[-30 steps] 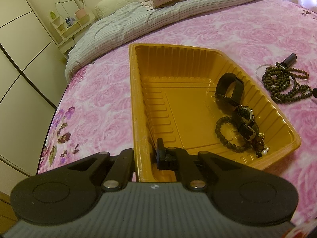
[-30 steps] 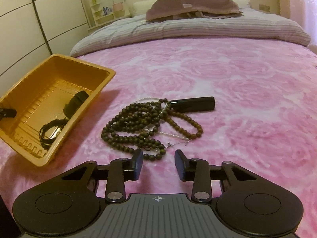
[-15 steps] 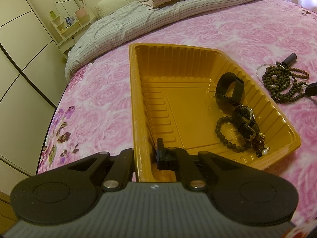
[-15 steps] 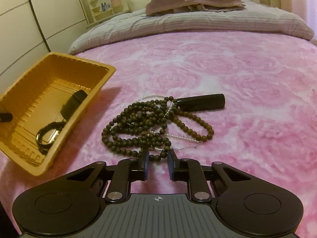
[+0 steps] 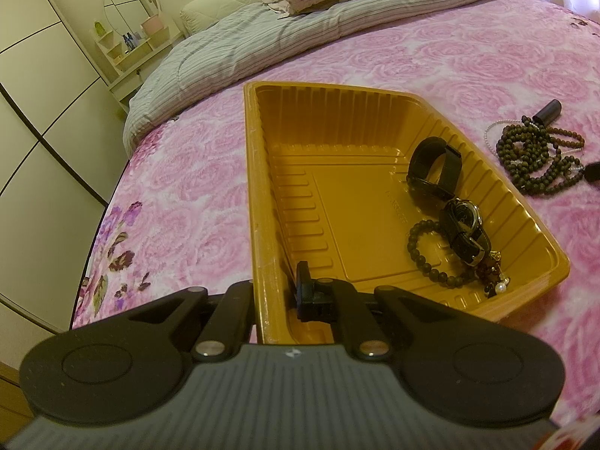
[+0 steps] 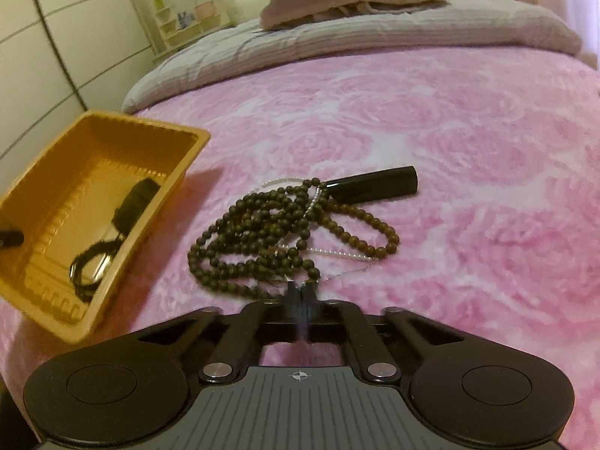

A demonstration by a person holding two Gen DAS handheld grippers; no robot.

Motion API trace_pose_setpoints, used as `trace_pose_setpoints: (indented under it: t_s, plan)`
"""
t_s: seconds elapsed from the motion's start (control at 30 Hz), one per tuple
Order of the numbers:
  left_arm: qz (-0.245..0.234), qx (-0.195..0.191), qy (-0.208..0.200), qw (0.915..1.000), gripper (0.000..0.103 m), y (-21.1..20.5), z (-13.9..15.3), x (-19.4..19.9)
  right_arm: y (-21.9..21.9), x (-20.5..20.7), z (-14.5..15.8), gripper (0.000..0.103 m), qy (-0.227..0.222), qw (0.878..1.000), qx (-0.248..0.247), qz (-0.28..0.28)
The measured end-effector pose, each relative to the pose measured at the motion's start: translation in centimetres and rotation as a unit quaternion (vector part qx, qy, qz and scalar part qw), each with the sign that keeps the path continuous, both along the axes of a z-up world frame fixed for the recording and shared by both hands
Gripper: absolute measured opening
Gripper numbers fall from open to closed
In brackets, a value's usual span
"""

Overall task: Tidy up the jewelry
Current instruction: 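Grasp the long dark bead necklace with the right gripper, then lift the necklace and carry it over the tray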

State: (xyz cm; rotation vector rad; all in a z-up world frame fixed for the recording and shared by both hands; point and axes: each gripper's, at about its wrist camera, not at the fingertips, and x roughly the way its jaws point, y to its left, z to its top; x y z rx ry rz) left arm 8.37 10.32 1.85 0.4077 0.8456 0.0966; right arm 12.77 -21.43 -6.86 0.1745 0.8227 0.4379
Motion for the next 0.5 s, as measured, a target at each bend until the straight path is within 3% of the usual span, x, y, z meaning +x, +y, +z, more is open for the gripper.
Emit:
trace_pose_setpoints:
  t_s: [0.37,0.43,0.5]
  plan:
    - [0.000,0.002,0.000,1.0000,0.004,-0.1,-0.1,-0.1,0.6,-2.5,0.8,0.002,-0.047,0.997,-0.049,0.046]
    - [0.000,0.001,0.000,1.0000,0.004,-0.1,-0.1,-0.1,1.3,-2.2,1.1,0.007,-0.056,0.996,-0.050,0.056]
    - [0.001,0.000,0.001,1.0000,0.005,0.0,-0.1,0.0,2.1,-1.8,1.2,0.023,-0.063,0.994,-0.052,0.068]
